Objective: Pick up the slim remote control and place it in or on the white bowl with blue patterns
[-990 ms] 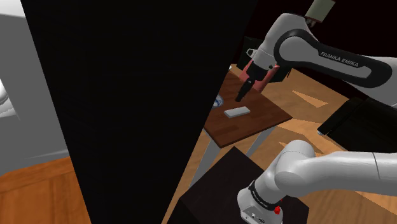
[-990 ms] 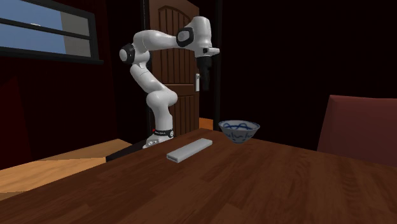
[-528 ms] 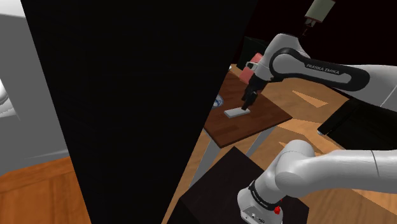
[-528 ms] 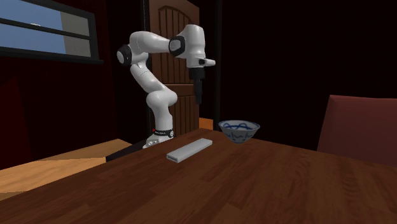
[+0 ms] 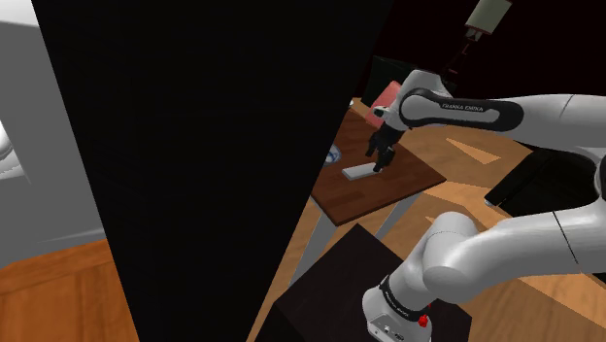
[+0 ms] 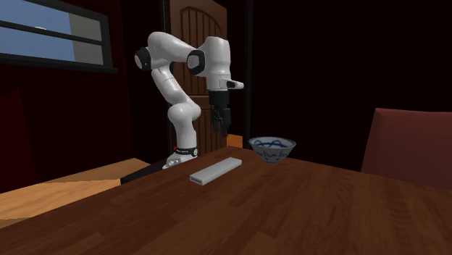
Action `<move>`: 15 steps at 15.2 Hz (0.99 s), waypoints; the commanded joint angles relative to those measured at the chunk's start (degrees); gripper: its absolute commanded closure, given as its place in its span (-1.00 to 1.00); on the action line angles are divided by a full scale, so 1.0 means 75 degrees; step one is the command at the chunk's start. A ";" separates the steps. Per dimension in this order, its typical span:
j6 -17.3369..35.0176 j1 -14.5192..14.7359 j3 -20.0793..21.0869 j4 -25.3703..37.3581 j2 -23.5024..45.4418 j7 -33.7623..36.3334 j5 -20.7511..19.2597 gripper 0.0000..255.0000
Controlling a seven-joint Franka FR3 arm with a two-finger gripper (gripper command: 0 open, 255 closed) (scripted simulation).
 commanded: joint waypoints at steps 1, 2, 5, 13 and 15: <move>0.0356 0.0270 -0.0613 0.0222 0.0510 -0.0948 -0.0100 -1.00; 0.0533 0.0446 -0.0915 0.0350 0.0788 -0.1388 -0.0090 -1.00; 0.1083 0.1110 -0.1903 0.0795 0.1742 -0.2799 0.0160 -1.00; 0.2165 0.2075 -0.3220 0.0945 0.3202 -0.4436 0.1110 -1.00; 0.2417 0.2196 -0.3383 0.0847 0.3440 -0.4605 0.1329 -1.00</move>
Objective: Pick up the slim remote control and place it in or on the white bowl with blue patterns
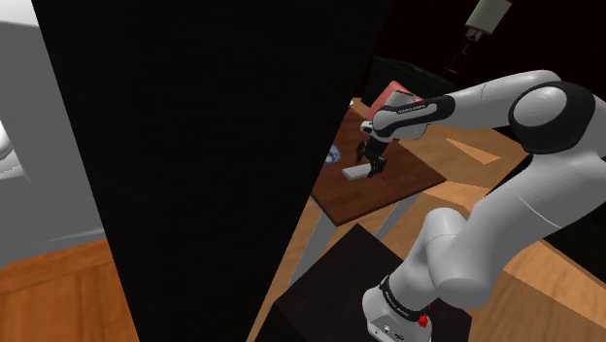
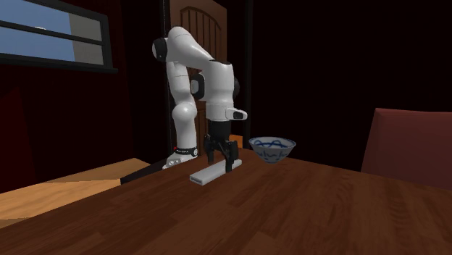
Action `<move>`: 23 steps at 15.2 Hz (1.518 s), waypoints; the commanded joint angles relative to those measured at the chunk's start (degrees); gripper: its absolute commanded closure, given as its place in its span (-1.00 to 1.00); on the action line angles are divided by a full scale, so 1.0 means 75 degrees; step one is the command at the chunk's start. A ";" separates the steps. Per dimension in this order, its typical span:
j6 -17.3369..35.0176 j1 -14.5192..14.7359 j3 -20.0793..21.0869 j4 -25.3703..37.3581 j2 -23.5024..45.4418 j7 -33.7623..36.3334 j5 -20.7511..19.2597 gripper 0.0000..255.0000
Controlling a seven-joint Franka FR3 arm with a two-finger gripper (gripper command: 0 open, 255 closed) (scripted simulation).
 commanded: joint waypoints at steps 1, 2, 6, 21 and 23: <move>0.0184 0.0106 -0.0129 -0.0050 0.0200 -0.0144 0.0194 -1.00; 0.0184 0.0104 -0.0127 -0.0050 0.0200 -0.0145 0.0195 -1.00; 0.0184 0.0103 -0.0126 -0.0050 0.0200 -0.0145 0.0195 -1.00; -0.0197 -0.0075 0.0114 0.0089 -0.0176 0.0124 -0.0157 1.00; -0.0448 -0.0179 0.0268 0.0188 -0.0390 0.0261 -0.0331 1.00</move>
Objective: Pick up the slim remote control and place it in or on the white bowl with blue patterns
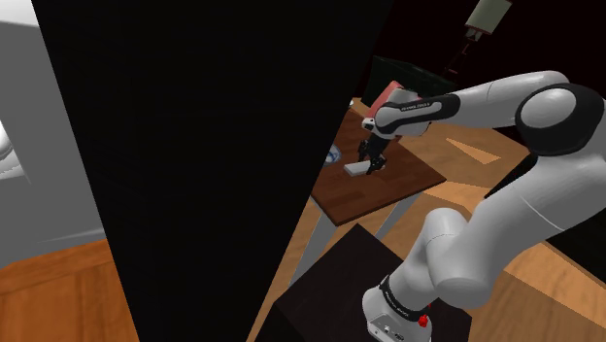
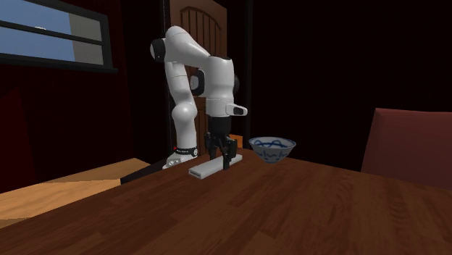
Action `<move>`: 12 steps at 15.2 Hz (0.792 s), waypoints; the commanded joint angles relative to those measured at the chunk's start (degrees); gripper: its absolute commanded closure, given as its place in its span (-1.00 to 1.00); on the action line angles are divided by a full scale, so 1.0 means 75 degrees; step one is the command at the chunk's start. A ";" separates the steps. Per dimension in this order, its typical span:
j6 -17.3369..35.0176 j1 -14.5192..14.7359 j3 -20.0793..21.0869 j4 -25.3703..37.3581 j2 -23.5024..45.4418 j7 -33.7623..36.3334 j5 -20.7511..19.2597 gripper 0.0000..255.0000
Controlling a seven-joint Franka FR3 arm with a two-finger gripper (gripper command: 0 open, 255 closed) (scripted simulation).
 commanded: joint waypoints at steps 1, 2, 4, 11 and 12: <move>-0.0267 -0.0115 0.0174 0.0100 -0.0232 0.0155 -0.0189 1.00; -0.0391 -0.0158 0.0246 0.0153 -0.0326 0.0208 -0.0255 1.00; -0.0634 -0.0243 0.0388 0.0264 -0.0495 0.0298 -0.0361 1.00; -0.1456 -0.0451 0.0820 0.0696 -0.0965 0.0508 -0.0586 1.00; -0.1570 -0.0471 0.0874 0.0763 -0.1018 0.0528 -0.0605 1.00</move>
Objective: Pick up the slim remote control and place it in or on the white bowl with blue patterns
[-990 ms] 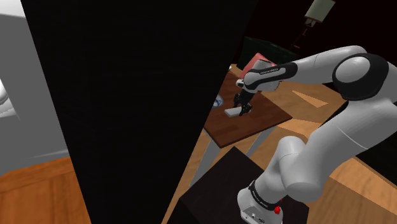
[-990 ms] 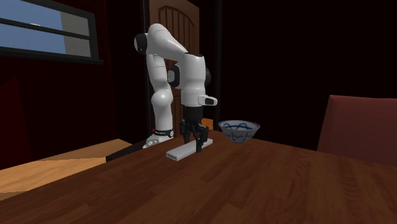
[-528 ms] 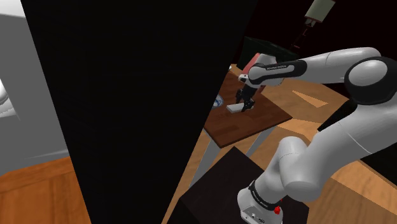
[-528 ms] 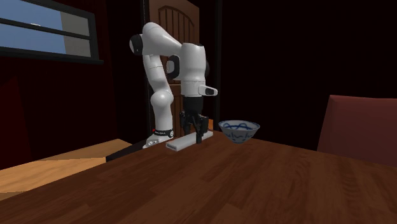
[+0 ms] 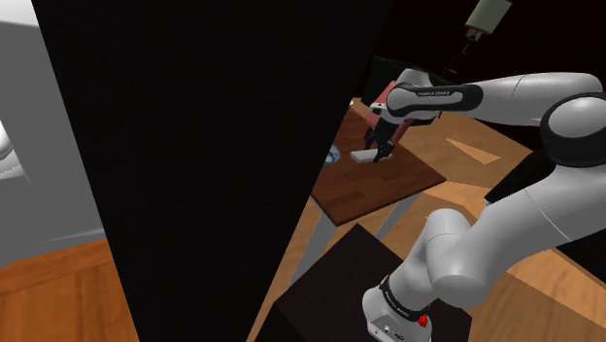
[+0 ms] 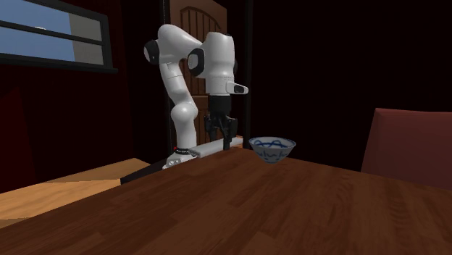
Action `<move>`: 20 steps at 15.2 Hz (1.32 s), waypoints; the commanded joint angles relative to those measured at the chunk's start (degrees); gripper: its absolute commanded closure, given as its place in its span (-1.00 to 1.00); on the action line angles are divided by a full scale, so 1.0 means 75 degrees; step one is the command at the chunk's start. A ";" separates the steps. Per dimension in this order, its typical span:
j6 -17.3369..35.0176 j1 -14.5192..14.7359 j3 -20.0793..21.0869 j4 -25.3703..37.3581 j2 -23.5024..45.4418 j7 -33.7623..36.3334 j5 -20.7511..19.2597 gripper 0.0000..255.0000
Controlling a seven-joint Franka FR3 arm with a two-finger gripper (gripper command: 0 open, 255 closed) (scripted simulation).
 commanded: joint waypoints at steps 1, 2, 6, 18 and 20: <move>-0.0231 -0.0065 0.0131 0.0105 -0.0143 0.0060 -0.0067 1.00; -0.0343 -0.0082 0.0182 0.0175 -0.0191 0.0077 -0.0080 1.00; -0.0784 -0.0136 0.0371 0.0470 -0.0352 0.0125 -0.0110 1.00; -0.1271 0.0369 0.1101 0.1053 -0.0013 0.0974 0.0416 1.00; -0.1230 0.0569 0.1229 0.1160 0.0218 0.1203 0.0624 1.00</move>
